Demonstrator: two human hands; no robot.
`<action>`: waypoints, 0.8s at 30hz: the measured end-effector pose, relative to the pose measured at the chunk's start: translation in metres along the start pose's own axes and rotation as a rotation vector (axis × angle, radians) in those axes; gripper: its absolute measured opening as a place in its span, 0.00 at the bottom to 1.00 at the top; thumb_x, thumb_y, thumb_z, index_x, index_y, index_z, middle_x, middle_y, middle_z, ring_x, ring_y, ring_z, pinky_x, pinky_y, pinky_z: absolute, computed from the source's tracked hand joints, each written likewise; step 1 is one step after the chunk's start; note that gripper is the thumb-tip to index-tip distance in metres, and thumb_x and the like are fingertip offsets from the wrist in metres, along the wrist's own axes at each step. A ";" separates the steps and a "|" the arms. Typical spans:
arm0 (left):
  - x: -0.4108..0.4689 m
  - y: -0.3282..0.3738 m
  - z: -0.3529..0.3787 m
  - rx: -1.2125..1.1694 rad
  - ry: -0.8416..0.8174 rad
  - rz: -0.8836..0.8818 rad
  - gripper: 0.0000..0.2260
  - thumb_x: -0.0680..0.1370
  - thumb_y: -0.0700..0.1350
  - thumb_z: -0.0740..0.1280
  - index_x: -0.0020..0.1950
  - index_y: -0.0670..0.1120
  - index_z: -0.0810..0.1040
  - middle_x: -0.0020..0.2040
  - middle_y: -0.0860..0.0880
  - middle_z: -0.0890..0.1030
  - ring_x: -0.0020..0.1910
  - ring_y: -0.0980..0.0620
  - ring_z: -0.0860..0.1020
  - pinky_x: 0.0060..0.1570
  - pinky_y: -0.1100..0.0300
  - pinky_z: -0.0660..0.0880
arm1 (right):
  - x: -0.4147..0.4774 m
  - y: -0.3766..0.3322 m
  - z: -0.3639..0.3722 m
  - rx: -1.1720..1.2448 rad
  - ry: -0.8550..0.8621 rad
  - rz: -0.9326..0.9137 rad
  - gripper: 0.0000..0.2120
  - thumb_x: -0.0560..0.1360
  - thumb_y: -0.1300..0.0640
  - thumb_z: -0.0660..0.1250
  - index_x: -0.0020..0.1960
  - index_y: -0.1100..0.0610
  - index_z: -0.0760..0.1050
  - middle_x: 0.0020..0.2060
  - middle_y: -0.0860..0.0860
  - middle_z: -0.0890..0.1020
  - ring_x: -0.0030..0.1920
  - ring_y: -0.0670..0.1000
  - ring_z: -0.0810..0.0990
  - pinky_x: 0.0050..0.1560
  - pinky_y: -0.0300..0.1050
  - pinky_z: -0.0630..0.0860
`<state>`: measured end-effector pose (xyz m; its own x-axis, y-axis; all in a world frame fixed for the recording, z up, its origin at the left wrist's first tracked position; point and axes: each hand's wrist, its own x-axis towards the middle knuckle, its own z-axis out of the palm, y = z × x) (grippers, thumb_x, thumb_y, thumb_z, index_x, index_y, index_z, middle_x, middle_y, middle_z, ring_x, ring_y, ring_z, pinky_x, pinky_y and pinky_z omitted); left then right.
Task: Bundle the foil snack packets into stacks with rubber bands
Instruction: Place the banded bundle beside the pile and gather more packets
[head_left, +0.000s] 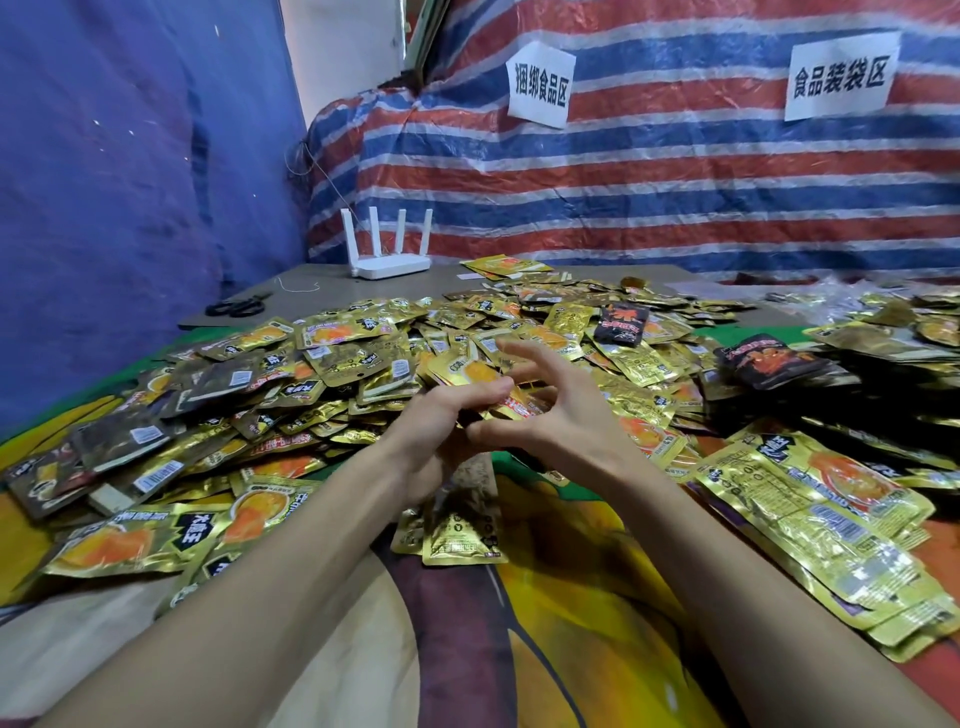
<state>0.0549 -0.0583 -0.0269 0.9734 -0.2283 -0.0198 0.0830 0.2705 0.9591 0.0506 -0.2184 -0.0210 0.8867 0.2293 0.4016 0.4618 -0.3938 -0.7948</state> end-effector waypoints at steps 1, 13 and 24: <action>0.000 0.001 0.000 -0.038 -0.050 -0.022 0.11 0.73 0.47 0.72 0.51 0.44 0.88 0.45 0.44 0.85 0.38 0.51 0.83 0.41 0.60 0.82 | 0.000 -0.001 0.000 -0.006 0.013 -0.015 0.39 0.65 0.50 0.83 0.72 0.44 0.71 0.58 0.46 0.80 0.59 0.42 0.77 0.53 0.32 0.69; 0.002 0.003 -0.002 -0.390 0.013 -0.105 0.09 0.71 0.44 0.73 0.42 0.39 0.88 0.48 0.40 0.85 0.42 0.44 0.85 0.37 0.55 0.83 | -0.001 -0.001 0.007 0.176 0.122 0.038 0.31 0.61 0.58 0.85 0.62 0.55 0.81 0.53 0.50 0.83 0.51 0.46 0.84 0.51 0.42 0.81; -0.006 0.006 0.002 -0.402 0.050 -0.120 0.12 0.78 0.45 0.70 0.56 0.38 0.80 0.46 0.38 0.85 0.42 0.42 0.86 0.36 0.54 0.83 | 0.004 0.004 -0.002 0.201 -0.037 0.079 0.35 0.62 0.49 0.72 0.68 0.52 0.76 0.62 0.50 0.79 0.56 0.47 0.81 0.50 0.39 0.79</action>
<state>0.0490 -0.0570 -0.0209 0.9602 -0.2372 -0.1479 0.2633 0.5905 0.7629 0.0562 -0.2209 -0.0215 0.9165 0.2392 0.3207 0.3739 -0.2268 -0.8993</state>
